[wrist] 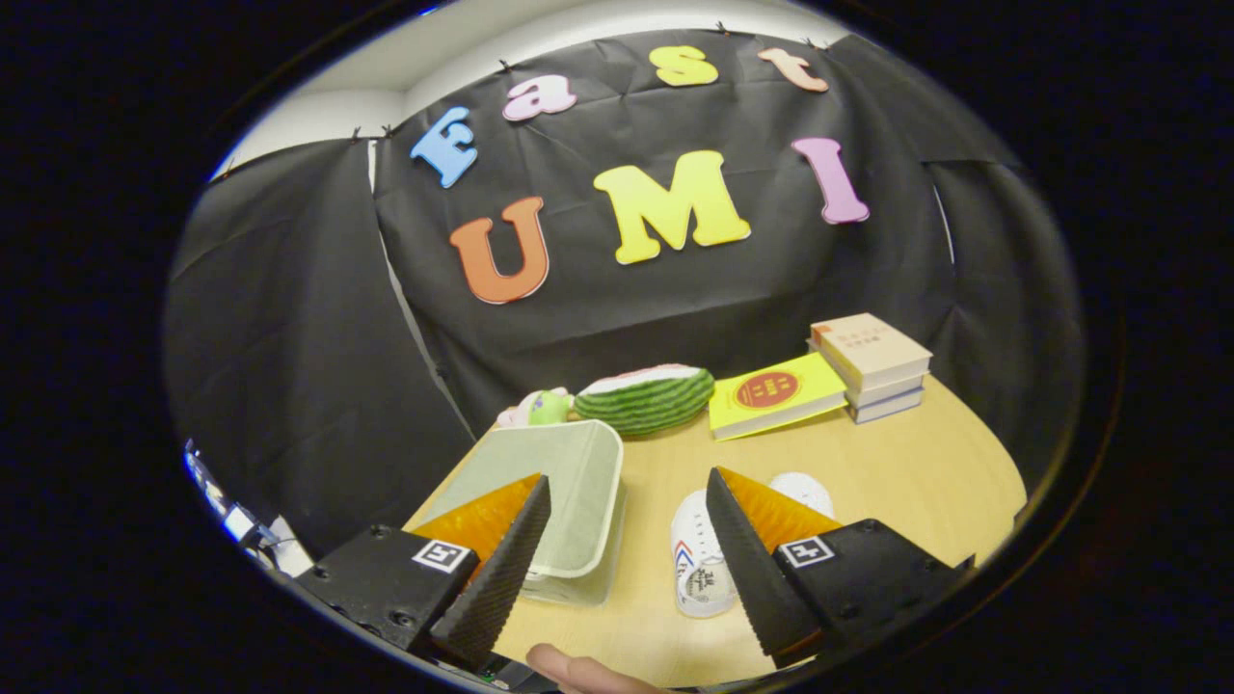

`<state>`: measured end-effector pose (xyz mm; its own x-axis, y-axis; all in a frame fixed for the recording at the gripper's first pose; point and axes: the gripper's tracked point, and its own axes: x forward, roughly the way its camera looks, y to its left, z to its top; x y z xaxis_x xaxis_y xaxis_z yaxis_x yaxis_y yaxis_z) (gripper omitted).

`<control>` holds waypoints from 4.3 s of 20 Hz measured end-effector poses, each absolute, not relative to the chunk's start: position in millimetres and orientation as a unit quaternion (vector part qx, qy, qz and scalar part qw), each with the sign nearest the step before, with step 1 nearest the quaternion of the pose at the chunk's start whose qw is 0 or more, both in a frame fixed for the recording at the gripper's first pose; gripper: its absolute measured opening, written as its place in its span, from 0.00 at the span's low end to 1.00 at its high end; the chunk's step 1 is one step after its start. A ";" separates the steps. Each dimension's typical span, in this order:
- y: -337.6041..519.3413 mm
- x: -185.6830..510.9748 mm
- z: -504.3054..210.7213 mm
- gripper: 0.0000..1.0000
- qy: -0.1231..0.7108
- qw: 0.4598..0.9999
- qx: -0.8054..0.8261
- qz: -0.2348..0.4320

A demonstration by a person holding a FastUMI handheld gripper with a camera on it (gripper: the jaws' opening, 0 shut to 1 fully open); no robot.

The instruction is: Open the storage box then place both shoes into the box .Put the left shoe in first, then the right shoe, with the right side of both shoes facing outward in a uniform manner.

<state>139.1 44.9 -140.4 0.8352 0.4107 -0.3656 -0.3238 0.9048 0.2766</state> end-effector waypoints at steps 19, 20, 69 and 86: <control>138.3 224.4 -258.9 0.97 0.457 0.624 0.409 0.484; 142.1 224.7 -259.8 0.91 0.461 0.619 0.406 0.488; 362.2 93.0 -126.3 1.00 0.286 0.833 0.162 0.445; 177.2 155.5 -182.4 1.00 0.308 0.886 0.095 0.332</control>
<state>155.5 177.2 -182.4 0.5895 0.6472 -0.4834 -0.5305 0.7615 0.3724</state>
